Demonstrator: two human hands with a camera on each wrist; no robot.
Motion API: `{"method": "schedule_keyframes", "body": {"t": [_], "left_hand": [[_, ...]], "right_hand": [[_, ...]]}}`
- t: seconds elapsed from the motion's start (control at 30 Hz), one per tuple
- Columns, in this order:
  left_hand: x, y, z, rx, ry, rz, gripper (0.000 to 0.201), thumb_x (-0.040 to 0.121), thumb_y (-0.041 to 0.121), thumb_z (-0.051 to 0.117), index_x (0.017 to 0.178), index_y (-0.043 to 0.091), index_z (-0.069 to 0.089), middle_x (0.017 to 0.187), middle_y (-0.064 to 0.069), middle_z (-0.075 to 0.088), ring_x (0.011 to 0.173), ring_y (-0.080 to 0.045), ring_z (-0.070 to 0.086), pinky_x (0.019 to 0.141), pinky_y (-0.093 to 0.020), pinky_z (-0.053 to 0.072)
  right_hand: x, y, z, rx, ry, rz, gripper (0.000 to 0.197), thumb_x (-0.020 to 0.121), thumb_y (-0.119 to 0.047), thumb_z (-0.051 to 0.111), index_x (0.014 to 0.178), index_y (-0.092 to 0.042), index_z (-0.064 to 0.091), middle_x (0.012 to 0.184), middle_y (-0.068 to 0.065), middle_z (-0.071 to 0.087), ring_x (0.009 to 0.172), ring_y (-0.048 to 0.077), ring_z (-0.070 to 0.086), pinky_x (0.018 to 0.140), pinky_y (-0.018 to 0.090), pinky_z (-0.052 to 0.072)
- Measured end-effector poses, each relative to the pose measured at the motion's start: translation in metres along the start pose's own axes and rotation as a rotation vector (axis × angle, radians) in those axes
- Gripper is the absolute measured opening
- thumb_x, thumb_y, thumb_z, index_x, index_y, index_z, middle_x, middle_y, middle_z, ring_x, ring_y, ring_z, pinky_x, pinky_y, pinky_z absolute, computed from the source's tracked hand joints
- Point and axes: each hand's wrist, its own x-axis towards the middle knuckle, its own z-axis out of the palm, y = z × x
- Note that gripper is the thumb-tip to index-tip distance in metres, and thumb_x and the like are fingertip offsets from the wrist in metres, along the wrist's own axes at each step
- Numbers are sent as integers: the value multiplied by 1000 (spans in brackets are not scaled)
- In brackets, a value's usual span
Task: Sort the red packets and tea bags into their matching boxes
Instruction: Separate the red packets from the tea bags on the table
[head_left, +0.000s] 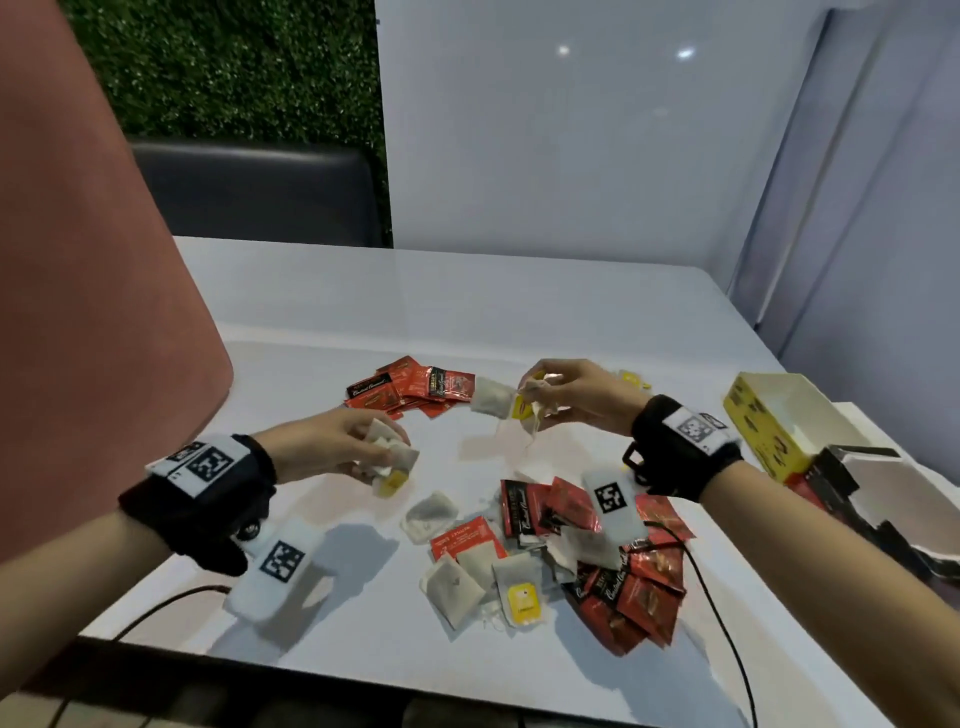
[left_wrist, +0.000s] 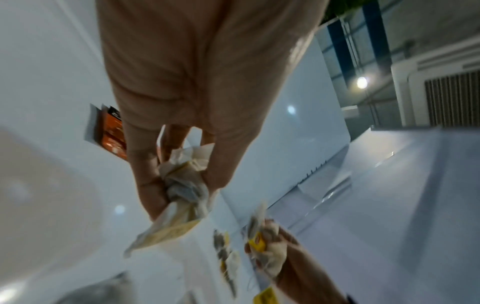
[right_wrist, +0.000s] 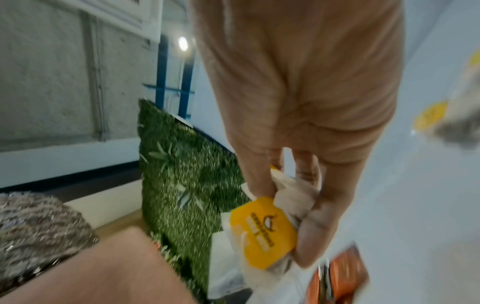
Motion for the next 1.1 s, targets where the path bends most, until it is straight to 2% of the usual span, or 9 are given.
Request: {"method": "schedule_keyframes", "body": {"t": [0.2,0.33,0.47,0.53,0.63,0.73,0.83,0.97,1.1], "left_hand": [[34,40,-1,-34,-66,73,26,88,10,58,114,4,56,103,-10,63,86,-15,64,70,-20,53],[72,72,12,75,-65,108,30,86,15,64,114,7,58,102,-11,63,80,-16,63,65,-23,54],[120,102,21,211,-85,174,23,87,11,63,109,10,58,100,-8,61,80,-17,61,58,-17,52],[144,112,24,264,-83,227,20,88,5,60,107,10,58,101,-11,58,83,-20,59,61,-17,54],[177,125,35,308,-61,270,19,88,1,56,104,10,60,98,-13,55,75,-15,58,63,-18,56],[205,134,53,363,-38,269,22,88,2,56,108,7,62,98,-13,57,73,-15,59,59,-17,56],[228,134,74,387,14,265,24,85,1,57,107,7,65,96,-12,58,72,-18,59,53,-14,54],[245,132,98,345,59,282,26,84,-1,55,106,7,65,92,-12,59,76,-22,59,50,-11,52],[250,140,108,327,75,331,28,85,1,52,109,9,65,89,-11,60,78,-24,59,59,-17,54]], "right_hand": [[-3,-1,-78,-127,358,-14,4,90,1,53,93,0,55,80,15,54,53,10,63,55,23,57],[23,21,-110,-410,555,135,5,86,-7,62,90,-8,59,93,18,56,65,23,61,68,38,60],[20,32,-107,-917,378,318,43,89,-26,60,128,-12,49,127,17,54,116,32,53,95,36,45],[6,31,-99,-1025,343,263,44,90,-22,57,132,-13,45,130,16,53,117,31,52,95,33,41],[-27,29,-85,-1006,203,197,36,87,-12,60,123,-13,56,116,10,61,104,26,58,88,31,45],[-67,33,-62,-1032,20,246,35,84,-27,68,114,-13,59,101,3,57,93,19,54,78,24,41],[-95,47,-44,-1072,-105,245,56,78,-40,71,126,-20,50,121,5,53,111,20,48,90,29,42],[-117,61,-28,-1120,-234,264,95,68,-42,78,144,-30,22,148,1,28,134,20,27,110,42,30],[-123,67,-20,-1248,-218,219,94,74,-36,74,147,-26,14,153,4,18,138,25,20,111,43,30]]}}
